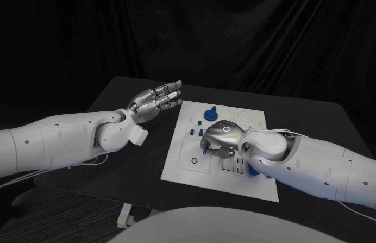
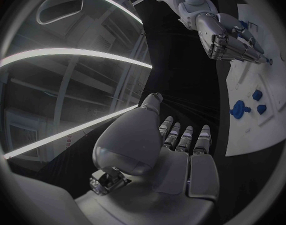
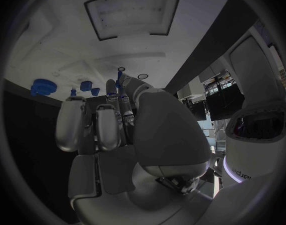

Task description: Assemble the parts on the task board

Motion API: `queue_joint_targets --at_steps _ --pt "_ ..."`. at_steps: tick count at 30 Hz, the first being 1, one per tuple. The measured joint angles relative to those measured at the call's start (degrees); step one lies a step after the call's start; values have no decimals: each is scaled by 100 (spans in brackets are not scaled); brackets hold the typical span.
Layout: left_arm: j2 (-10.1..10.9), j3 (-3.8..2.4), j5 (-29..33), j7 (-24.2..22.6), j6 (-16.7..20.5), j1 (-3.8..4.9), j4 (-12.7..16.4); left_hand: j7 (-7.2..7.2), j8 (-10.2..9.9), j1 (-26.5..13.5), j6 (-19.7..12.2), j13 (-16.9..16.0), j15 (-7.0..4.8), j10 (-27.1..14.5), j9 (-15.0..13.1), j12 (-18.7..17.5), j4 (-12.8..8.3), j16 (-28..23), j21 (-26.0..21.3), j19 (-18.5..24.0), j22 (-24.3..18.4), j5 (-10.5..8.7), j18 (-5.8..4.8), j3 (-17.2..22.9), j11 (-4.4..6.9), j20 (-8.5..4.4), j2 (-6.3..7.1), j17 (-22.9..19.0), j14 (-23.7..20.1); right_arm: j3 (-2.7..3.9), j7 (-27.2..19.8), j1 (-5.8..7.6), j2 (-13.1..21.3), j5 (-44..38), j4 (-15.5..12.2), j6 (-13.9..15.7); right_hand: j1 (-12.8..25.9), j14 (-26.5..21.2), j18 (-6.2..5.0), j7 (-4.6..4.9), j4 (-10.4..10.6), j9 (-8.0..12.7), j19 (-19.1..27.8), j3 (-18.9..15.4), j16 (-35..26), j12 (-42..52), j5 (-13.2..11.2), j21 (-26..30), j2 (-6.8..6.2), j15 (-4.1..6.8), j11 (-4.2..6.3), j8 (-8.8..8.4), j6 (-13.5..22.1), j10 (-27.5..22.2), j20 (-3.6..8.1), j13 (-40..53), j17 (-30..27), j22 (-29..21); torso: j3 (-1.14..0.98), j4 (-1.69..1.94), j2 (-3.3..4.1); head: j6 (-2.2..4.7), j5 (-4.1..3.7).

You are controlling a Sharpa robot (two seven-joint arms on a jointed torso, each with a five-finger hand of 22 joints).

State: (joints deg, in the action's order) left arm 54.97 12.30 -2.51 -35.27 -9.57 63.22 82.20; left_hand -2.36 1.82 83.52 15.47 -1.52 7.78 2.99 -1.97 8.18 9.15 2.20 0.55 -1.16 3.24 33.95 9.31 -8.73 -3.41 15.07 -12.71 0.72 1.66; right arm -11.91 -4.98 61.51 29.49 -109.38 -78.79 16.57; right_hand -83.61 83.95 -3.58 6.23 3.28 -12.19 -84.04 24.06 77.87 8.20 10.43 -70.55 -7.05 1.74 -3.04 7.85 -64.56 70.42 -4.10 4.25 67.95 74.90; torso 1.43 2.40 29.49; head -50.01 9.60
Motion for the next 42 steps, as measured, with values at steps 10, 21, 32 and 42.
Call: queue_joint_targets --at_steps 10,21,32,42 --pt "-4 0 0 20 -12 -2 -3 0 0 0 0 0 0 0 1 0 0 0 0 0 0 0 0 0 0 0 0 0 0 0 7 -10 -47 -1 61 -4 16 0 0 0 -13 0 0 13 0 -2 -1 0 -15 0 19 -1 0 20 0 2 0 5 1 1 4 0 11" --pt "-6 0 0 43 -35 -5 -12 0 0 0 0 0 0 -23 1 0 0 0 0 0 0 0 0 0 -20 0 0 0 0 0 11 -51 -95 -1 99 -16 15 0 0 0 -13 2 0 13 0 -11 -5 0 -16 0 19 -5 0 19 0 4 0 4 2 7 5 0 18" --pt "-6 0 0 62 -52 -12 -32 0 0 0 0 0 0 -22 2 0 1 0 0 0 0 0 0 0 -20 0 0 0 0 0 24 -62 -74 -2 88 -36 16 0 0 0 -13 7 0 13 0 1 -11 0 -16 0 18 -5 0 19 0 0 -9 3 2 5 4 0 20" --pt "-16 0 0 76 -68 -17 -41 0 0 0 0 0 0 -22 2 0 1 0 0 0 0 0 0 -1 -20 0 0 0 0 0 40 -65 -78 -2 90 -54 15 0 0 -1 -13 4 0 12 0 1 -9 0 -15 0 18 -5 1 18 0 2 -9 3 1 4 3 0 11"
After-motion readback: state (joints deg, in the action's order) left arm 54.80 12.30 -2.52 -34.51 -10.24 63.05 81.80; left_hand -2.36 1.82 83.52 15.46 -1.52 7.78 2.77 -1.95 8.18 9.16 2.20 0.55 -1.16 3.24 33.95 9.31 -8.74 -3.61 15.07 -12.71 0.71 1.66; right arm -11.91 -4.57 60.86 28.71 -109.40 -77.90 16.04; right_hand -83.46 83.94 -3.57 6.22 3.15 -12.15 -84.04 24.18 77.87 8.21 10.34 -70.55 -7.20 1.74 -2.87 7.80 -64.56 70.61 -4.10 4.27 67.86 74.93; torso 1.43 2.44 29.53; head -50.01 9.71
